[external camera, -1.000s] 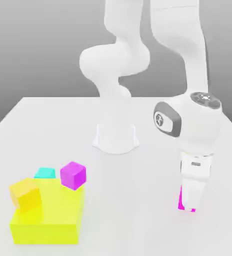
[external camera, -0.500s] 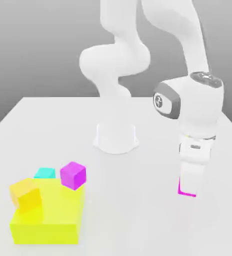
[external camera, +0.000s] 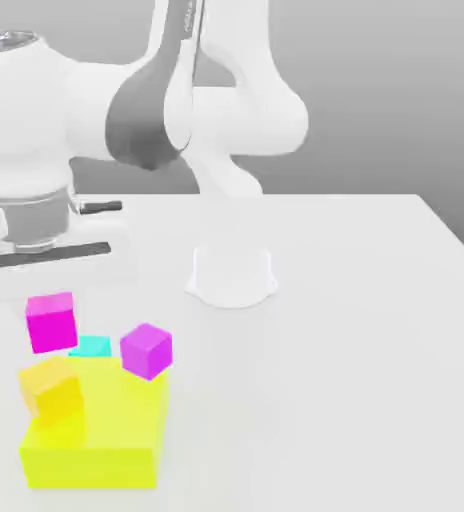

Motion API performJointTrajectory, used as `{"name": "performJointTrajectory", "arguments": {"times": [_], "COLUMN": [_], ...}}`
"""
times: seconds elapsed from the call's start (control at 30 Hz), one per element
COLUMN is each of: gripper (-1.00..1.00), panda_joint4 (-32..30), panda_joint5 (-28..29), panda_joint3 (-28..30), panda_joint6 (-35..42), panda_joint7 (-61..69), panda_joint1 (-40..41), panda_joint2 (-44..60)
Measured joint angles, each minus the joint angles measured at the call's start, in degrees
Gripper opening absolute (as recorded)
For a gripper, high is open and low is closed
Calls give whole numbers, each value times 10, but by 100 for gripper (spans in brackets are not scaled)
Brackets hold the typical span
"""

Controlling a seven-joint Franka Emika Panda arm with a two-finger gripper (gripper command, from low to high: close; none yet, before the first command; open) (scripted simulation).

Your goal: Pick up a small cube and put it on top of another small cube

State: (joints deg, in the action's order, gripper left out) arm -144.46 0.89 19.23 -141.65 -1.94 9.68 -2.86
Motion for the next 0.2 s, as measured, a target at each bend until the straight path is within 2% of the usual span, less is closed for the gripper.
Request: {"name": "performJointTrajectory", "arguments": {"times": [0.07,0.1,0.2], "gripper": [-100,100,100], "panda_joint4": [-6,-9,-9], "panda_joint5": [-17,-24,-24], "panda_joint3": [-1,-2,-2], "panda_joint6": [-36,-54,-54], "panda_joint7": [13,18,18], "panda_joint1": [1,2,2], "panda_joint2": [32,47,47]}}
